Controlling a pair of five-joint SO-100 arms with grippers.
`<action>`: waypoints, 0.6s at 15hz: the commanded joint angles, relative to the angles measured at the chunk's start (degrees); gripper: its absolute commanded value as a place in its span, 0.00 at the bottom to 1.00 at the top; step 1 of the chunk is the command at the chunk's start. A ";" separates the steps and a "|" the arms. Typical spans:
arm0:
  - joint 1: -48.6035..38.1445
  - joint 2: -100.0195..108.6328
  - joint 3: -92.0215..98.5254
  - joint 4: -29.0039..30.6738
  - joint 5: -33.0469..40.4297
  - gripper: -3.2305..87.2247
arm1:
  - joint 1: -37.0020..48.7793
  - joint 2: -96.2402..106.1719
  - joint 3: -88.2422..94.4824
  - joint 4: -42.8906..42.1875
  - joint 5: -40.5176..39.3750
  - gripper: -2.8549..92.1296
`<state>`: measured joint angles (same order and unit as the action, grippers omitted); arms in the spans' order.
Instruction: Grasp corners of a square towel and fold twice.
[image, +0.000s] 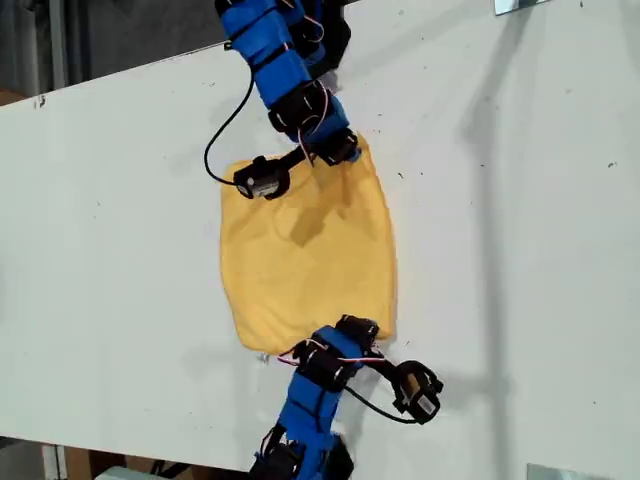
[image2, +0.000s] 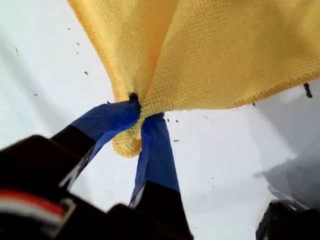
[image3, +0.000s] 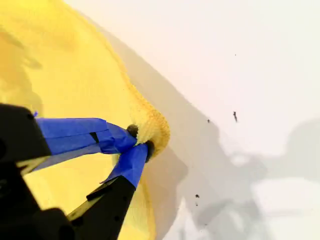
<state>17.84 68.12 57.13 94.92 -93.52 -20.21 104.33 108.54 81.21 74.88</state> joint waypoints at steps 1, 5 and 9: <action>-7.29 9.76 -0.18 0.79 7.82 0.02 | 5.19 5.54 -5.71 3.78 -3.25 0.03; -23.99 25.93 7.38 0.26 22.59 0.02 | 27.07 14.33 -9.32 6.06 -19.78 0.03; -48.34 35.86 13.18 -0.70 34.89 0.02 | 49.75 12.30 -21.01 5.80 -33.22 0.03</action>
<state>-22.76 99.67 70.66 95.19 -61.79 22.94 116.37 93.87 87.54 45.35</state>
